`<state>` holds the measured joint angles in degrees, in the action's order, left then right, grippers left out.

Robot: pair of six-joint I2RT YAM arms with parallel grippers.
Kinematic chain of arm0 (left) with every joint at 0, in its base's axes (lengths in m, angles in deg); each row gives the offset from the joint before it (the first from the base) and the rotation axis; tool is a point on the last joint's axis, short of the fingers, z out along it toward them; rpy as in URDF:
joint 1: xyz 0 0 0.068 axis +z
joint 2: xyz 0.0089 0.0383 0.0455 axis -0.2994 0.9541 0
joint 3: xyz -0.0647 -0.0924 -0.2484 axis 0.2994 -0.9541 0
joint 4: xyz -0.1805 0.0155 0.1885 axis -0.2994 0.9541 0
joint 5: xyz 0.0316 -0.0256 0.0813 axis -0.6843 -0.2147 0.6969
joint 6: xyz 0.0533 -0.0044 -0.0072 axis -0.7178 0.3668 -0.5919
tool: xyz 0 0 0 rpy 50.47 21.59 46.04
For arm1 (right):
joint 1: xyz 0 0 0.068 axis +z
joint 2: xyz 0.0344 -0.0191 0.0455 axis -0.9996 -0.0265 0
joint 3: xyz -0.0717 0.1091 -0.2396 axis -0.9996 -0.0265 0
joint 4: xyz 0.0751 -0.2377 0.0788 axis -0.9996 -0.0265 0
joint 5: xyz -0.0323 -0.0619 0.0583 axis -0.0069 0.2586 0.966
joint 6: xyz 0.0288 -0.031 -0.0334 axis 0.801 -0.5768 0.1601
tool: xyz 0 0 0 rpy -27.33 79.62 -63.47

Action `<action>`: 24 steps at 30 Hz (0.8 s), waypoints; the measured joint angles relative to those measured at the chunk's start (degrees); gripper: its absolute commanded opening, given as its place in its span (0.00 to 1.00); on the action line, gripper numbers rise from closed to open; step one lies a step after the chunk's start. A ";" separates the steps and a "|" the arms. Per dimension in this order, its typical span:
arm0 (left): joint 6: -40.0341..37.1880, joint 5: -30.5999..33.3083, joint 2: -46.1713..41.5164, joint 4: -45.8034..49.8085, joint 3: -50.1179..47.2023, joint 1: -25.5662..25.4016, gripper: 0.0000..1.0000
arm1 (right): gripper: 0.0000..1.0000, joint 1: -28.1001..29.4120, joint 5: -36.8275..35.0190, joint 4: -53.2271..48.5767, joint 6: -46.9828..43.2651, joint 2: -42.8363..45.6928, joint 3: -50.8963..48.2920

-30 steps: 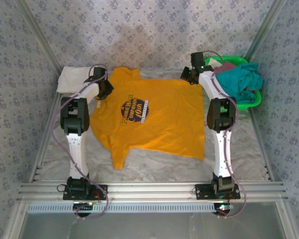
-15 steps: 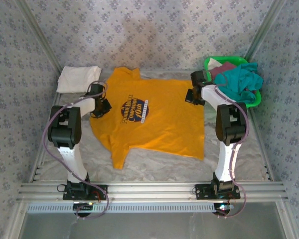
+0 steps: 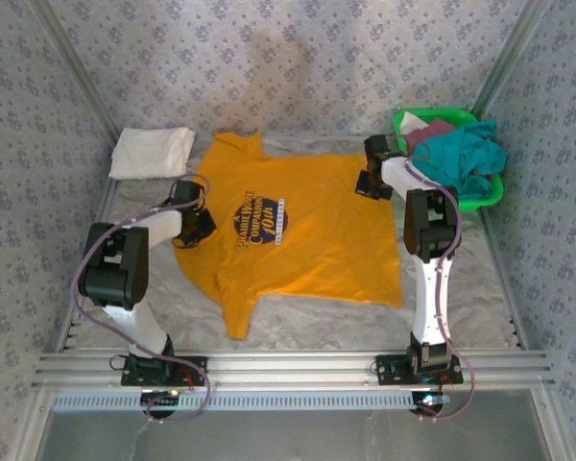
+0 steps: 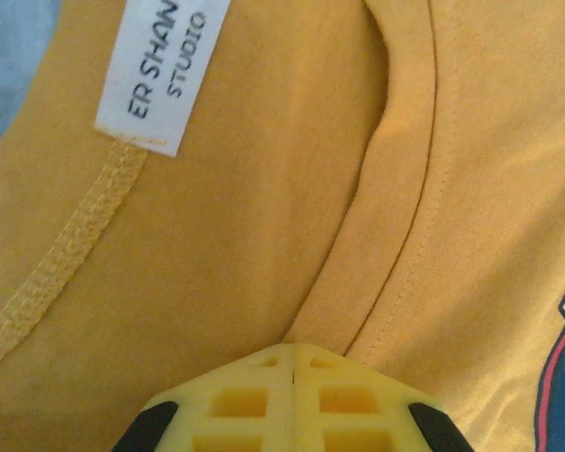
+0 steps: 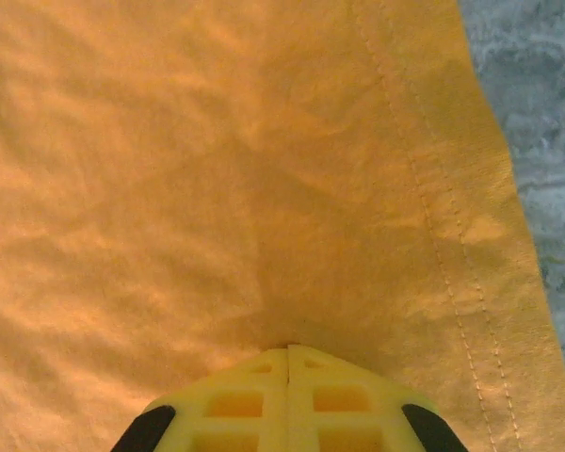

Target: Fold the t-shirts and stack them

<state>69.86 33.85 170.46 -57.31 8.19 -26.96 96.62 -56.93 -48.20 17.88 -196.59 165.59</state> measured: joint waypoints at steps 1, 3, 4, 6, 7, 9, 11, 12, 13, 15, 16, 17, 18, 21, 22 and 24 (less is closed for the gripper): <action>0.04 0.17 -0.59 0.00 -0.74 0.00 0.02 | 0.00 -0.11 0.07 -0.37 -0.07 -1.03 1.70; 0.17 0.63 -1.33 0.24 -1.42 0.00 0.03 | 0.00 -0.48 0.83 -1.55 -0.22 -3.65 6.03; 0.17 0.66 -1.36 0.24 -1.42 0.00 0.03 | 0.00 -0.70 1.33 -1.97 -0.26 -4.83 7.96; 0.15 0.63 -1.16 0.33 -1.14 0.00 0.03 | 0.00 -1.14 2.45 -3.23 -0.39 -7.37 12.50; 0.15 0.63 -0.79 0.44 -0.74 0.02 0.03 | 0.00 -1.31 2.93 -3.91 -0.37 -8.44 14.36; 0.13 0.63 0.68 0.61 1.07 0.02 0.03 | 0.00 -1.66 4.13 -5.42 -0.28 -10.73 18.62; 0.04 0.68 2.95 0.63 3.82 0.04 0.03 | 0.00 -1.99 5.51 -6.88 0.15 -13.22 22.95; -0.09 0.68 4.46 0.66 5.68 0.07 0.03 | 0.00 -2.21 6.34 -7.76 0.59 -14.84 26.05; -0.15 0.63 5.84 0.70 7.39 0.13 0.03 | 0.00 -2.38 6.97 -8.17 0.81 -16.22 28.37; -0.37 0.61 9.01 0.66 11.47 0.15 0.03 | 0.00 -2.80 8.02 -8.94 1.42 -18.82 32.94; -0.52 0.63 10.29 0.63 13.18 0.15 0.03 | 0.00 -2.95 8.44 -9.01 1.64 -19.58 34.23; -0.55 0.61 11.63 0.66 14.97 0.17 0.02 | 0.00 -3.08 8.81 -9.14 1.81 -20.22 35.34; -0.55 0.59 12.59 0.70 16.37 0.20 0.02 | 0.00 -3.21 9.07 -9.27 1.95 -20.65 36.22; -0.50 0.39 13.55 1.05 18.03 0.39 0.03 | 0.00 -3.52 9.57 -10.67 2.25 -22.16 39.50; -0.48 0.44 13.29 1.33 18.03 0.42 0.05 | 0.00 -3.61 9.88 -11.15 2.25 -22.45 40.46; -0.42 0.74 11.91 1.81 17.38 0.42 0.09 | 0.12 -3.69 10.58 -12.11 2.14 -22.36 41.33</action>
<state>69.44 34.60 182.37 -55.50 25.57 -26.54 92.93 -46.35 -60.31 20.02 -218.95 206.92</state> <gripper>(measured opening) 0.062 0.056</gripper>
